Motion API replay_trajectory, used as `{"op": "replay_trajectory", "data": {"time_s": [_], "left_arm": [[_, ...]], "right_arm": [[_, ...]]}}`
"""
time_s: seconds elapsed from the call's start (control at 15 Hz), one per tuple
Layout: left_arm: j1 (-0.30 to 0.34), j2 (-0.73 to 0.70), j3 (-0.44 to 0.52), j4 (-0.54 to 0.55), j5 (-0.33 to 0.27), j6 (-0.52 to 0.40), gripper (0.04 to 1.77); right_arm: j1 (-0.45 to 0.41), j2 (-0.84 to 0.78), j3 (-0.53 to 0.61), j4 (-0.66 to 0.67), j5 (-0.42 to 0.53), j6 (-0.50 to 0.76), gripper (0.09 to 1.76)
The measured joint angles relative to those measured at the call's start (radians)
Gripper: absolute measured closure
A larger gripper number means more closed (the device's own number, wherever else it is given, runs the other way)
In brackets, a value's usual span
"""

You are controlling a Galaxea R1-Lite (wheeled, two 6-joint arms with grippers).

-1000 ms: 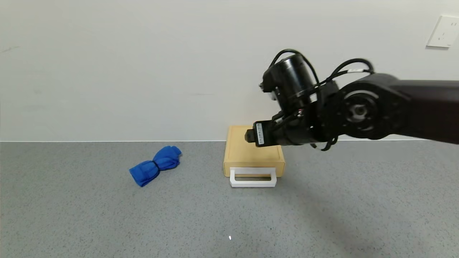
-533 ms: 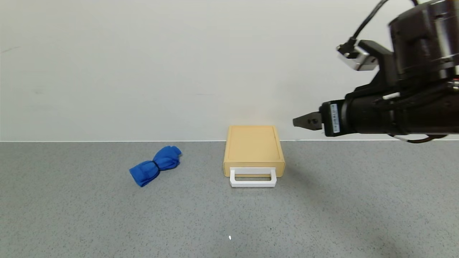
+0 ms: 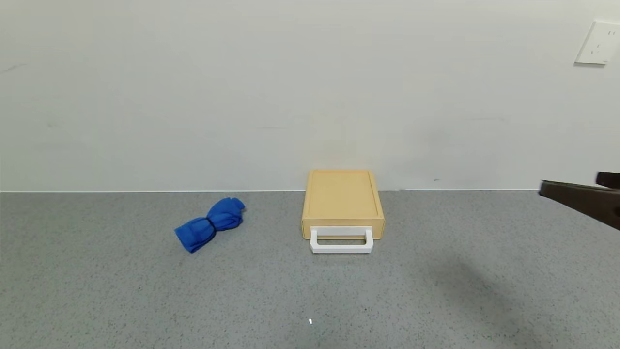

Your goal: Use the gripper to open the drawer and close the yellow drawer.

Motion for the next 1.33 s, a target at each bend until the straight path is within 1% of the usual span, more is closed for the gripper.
{"op": "replay_trajectory", "data": {"time_s": [0.2,0.33,0.47,0.73,0.93,1.0,1.2,1.33], "left_arm": [[0.0,0.0,0.0,-0.001,0.001,-0.001,0.09],[0.0,0.0,0.0,-0.001,0.0,0.0,0.09],[0.0,0.0,0.0,-0.001,0.001,-0.001,0.09],[0.0,0.0,0.0,-0.001,-0.001,0.0,0.09],[0.0,0.0,0.0,-0.001,-0.001,0.0,0.09],[0.0,0.0,0.0,-0.001,-0.001,0.0,0.09],[0.0,0.0,0.0,-0.001,-0.003,0.0,0.09],[0.0,0.0,0.0,-0.001,-0.005,0.001,0.09]], "right_arm": [[-0.081,-0.215,0.12,0.0,-0.003,-0.007,0.14],[-0.171,-0.342,0.166,0.018,-0.003,-0.011,0.14],[-0.267,-0.463,0.191,0.066,-0.001,-0.012,0.14],[-0.383,-0.669,0.209,0.162,0.007,-0.013,0.14],[-0.441,-0.782,0.248,0.182,0.028,-0.012,0.14],[-0.461,-0.814,0.27,0.182,0.051,-0.013,0.14],[-0.502,-0.911,0.352,0.178,0.129,-0.013,0.14],[-0.512,-0.974,0.424,0.173,0.135,-0.024,0.14]]}}
